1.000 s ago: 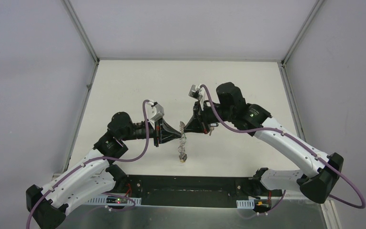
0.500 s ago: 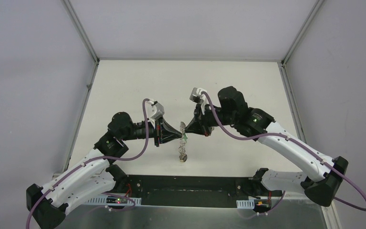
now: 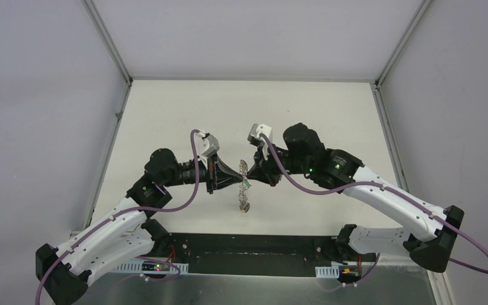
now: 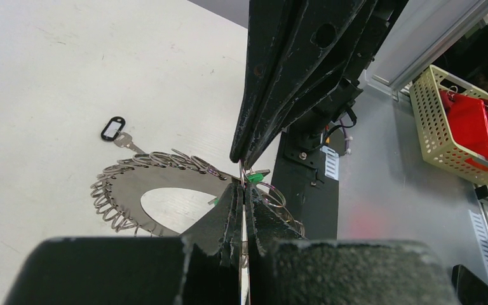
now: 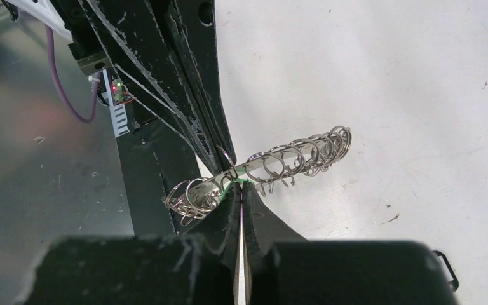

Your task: Put the keys on the keyring

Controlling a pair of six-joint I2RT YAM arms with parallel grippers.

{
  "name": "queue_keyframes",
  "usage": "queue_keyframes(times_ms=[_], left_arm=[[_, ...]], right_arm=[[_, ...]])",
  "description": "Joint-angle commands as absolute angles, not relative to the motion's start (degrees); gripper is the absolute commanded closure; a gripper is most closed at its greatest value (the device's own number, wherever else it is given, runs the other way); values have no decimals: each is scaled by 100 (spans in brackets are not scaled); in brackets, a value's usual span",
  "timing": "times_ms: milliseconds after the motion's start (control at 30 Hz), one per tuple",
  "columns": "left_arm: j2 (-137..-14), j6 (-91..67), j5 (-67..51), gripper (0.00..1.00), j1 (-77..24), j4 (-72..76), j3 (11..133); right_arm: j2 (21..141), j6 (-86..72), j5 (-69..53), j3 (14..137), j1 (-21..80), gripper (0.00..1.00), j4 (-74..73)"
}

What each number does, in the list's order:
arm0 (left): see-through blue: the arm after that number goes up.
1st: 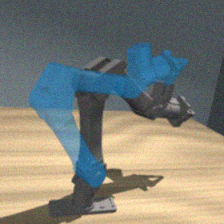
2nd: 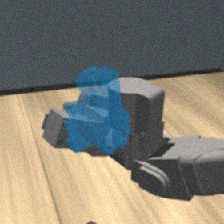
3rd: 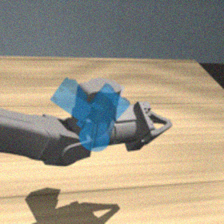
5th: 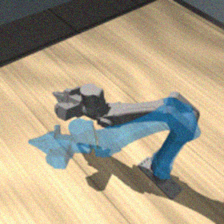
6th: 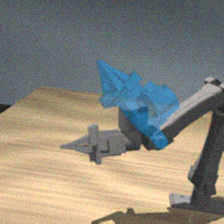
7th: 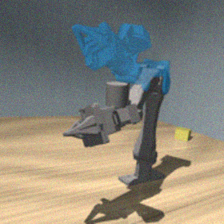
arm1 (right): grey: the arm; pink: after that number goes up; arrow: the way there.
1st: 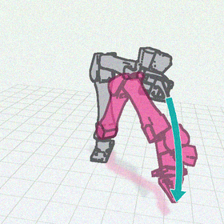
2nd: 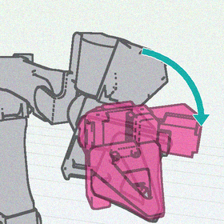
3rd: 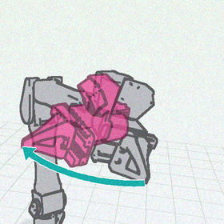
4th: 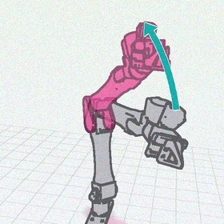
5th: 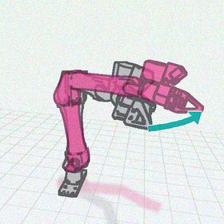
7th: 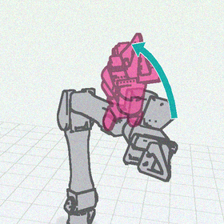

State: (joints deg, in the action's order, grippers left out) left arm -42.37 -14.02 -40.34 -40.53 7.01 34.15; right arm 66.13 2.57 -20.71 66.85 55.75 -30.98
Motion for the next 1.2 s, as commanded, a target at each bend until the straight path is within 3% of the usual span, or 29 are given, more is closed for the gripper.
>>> queue_keyframes(times_ms=[0,133,367,500,567,700,967,1167], left_arm=[[-4123,-1521,-4074,100,-4086,1397,3561],[-4100,-1512,-4069,100,-4087,1429,3535],[-4052,-1419,-4078,100,-4087,1467,3522],[-4047,-1335,-4118,100,-4087,1476,3523],[-4043,-1290,-4126,100,-4087,1471,3524],[-4027,-1214,-4197,100,-4087,1475,3541],[-4028,-1122,-4368,100,-4087,1515,3560],[-4025,-1110,-4467,100,-4087,1520,3560]], right_arm=[[6486,383,-1652,6803,5581,100,-3199],[6444,358,-1771,6756,5587,99,-3120],[5875,236,-1653,6280,5583,52,-2497],[5554,476,-1946,5966,5589,42,-2096],[5409,498,-1956,5853,5584,31,-1975],[5266,397,-1585,5777,5581,23,-1825],[4961,969,-2824,5217,5581,22,-669],[4987,1227,-3525,4933,5577,13,211]])
